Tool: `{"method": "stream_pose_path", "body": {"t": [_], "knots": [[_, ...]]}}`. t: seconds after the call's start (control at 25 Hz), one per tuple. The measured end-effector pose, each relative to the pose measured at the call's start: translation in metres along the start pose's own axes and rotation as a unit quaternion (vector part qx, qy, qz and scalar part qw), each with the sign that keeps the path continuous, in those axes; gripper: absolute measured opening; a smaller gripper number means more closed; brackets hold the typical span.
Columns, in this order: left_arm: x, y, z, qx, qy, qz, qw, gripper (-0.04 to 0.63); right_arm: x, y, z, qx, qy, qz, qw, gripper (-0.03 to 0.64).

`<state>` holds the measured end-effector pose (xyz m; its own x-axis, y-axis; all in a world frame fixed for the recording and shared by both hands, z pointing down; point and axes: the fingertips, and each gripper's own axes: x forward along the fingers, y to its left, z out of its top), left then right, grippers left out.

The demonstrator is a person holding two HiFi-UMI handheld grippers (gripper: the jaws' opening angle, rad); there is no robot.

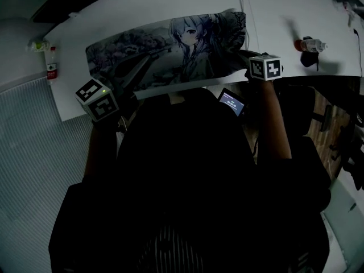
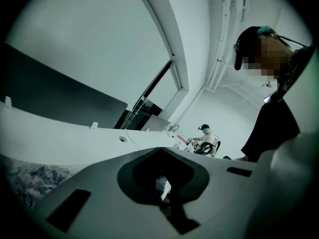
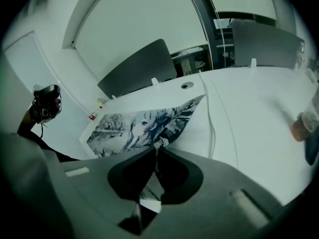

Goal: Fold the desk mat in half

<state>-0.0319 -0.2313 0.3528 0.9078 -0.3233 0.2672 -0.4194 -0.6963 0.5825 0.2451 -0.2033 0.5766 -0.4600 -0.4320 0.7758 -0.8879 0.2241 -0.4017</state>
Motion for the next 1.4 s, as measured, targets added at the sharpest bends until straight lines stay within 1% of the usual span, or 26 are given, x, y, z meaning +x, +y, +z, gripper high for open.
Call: {"method": "stream_pose_path", "body": {"t": [0.08,0.16,0.28,0.32,0.36,0.44,0.48,0.64,0.76,0.84,0.92,1.04,1.16,1.28,1.4], "knots": [[-0.01,0.009,0.003,0.001,0.004,-0.006,1.0,0.006,0.0,0.021,0.011,-0.002,-0.01,0.002,1.0,0.028],[-0.025,0.017,0.014,-0.001,-0.002,-0.014,0.9999,0.006,0.002,0.044,0.02,-0.001,-0.018,0.003,1.0,0.028],[-0.061,0.033,0.034,-0.019,-0.038,-0.034,0.9985,0.006,0.012,0.076,0.026,0.001,-0.023,-0.004,1.0,0.028],[-0.074,0.04,0.038,-0.017,-0.044,-0.033,0.9983,0.006,0.016,0.087,0.027,0.001,-0.022,-0.007,1.0,0.028],[-0.087,0.049,0.04,-0.006,-0.043,-0.027,0.9987,0.006,0.02,0.097,0.028,0.001,-0.022,-0.011,1.0,0.028],[-0.112,0.069,0.039,0.021,-0.028,-0.012,0.9993,0.006,0.027,0.116,0.033,0.001,-0.022,-0.015,1.0,0.028],[-0.123,0.078,0.039,0.027,-0.026,-0.01,0.9992,0.006,0.031,0.126,0.036,0.0,-0.023,-0.017,1.0,0.028],[-0.174,0.109,0.039,0.013,-0.034,-0.008,0.9993,0.006,0.052,0.162,0.045,-0.009,-0.023,-0.026,0.999,0.028],[-0.205,0.132,0.032,0.003,-0.039,-0.005,0.9992,0.006,0.071,0.184,0.051,-0.012,-0.024,-0.026,0.999,0.028],[-0.219,0.146,0.024,-0.003,-0.04,0.001,0.9992,0.006,0.085,0.194,0.054,-0.01,-0.026,-0.017,0.999,0.028],[-0.233,0.158,0.023,-0.008,-0.047,0.008,0.9988,0.006,0.098,0.209,0.059,-0.018,-0.021,-0.006,1.0,0.028],[-0.27,0.175,0.036,-0.013,-0.07,0.013,0.9974,0.006,0.117,0.257,0.075,-0.05,-0.004,0.01,0.999,0.028],[-0.293,0.19,0.041,-0.02,-0.084,0.02,0.996,0.006,0.142,0.307,0.086,-0.097,0.024,0.033,0.994,0.028],[-0.305,0.204,0.04,-0.028,-0.096,0.016,0.9949,0.006,0.172,0.35,0.091,-0.132,0.05,0.066,0.988,0.028],[-0.319,0.218,0.039,-0.037,-0.103,0.021,0.9938,0.006,0.205,0.395,0.09,-0.128,0.076,0.116,0.982,0.028]]}}
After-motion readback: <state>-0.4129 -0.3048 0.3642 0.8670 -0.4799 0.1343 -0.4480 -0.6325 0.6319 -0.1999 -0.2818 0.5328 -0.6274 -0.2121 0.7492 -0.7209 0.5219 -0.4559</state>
